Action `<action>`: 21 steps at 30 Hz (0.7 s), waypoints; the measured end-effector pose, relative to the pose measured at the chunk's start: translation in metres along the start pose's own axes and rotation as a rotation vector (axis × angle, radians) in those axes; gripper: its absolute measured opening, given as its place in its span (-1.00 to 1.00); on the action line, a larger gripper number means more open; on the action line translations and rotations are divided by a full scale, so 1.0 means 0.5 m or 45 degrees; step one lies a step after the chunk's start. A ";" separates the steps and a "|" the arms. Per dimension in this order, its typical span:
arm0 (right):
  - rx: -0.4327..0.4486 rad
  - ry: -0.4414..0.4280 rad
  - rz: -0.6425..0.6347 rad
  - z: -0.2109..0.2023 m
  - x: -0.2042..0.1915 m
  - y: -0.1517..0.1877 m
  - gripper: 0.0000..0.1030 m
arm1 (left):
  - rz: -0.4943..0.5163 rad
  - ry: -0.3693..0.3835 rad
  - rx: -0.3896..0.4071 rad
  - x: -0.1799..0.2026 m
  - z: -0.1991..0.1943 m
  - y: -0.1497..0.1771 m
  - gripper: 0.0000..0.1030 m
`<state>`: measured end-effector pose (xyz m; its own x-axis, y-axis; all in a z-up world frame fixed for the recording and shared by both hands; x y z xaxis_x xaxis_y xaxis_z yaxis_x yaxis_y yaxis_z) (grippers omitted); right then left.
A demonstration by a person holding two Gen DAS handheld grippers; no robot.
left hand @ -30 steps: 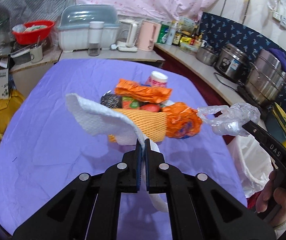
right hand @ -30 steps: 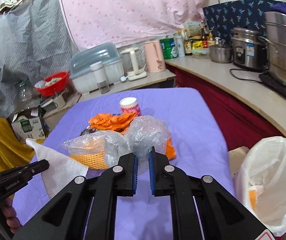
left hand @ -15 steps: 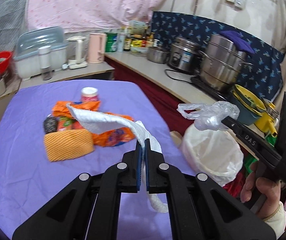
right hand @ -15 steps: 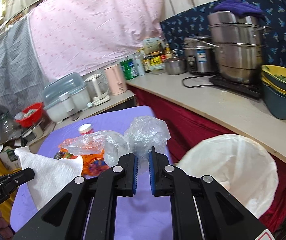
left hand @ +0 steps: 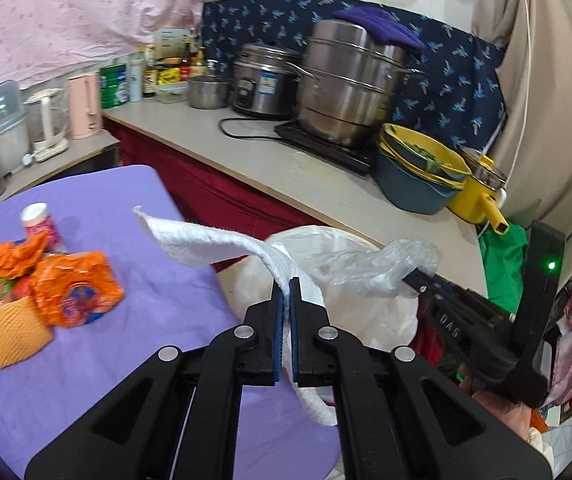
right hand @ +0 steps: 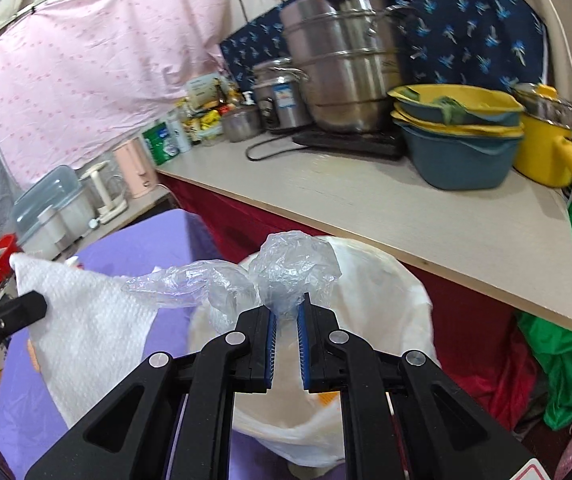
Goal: Collect trash
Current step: 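Carry the paper towel in the left tool while the right tool carries the plastic bag to the bin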
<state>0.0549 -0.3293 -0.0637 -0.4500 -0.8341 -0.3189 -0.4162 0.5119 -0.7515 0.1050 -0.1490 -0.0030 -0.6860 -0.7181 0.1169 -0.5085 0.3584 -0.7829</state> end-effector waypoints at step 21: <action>-0.057 0.097 0.090 0.062 0.105 0.014 -0.79 | 0.101 0.037 -0.150 0.102 0.203 -0.005 -0.93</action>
<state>0.0528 -0.3762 -0.1035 -0.5374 -0.7786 -0.3240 -0.4157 0.5788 -0.7016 0.1239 -0.2471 -0.0572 -0.7407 -0.6675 0.0763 -0.5083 0.4825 -0.7133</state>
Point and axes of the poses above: each gripper's, at about its wrist camera, not at the fingertips, and z roughly the way its jaws point, x to its right, y to its underside, the point moved 5 cm from there along z, roughly the way its jaws point, and after that the axes turned 6 degrees about z, right-handed, at the moved point
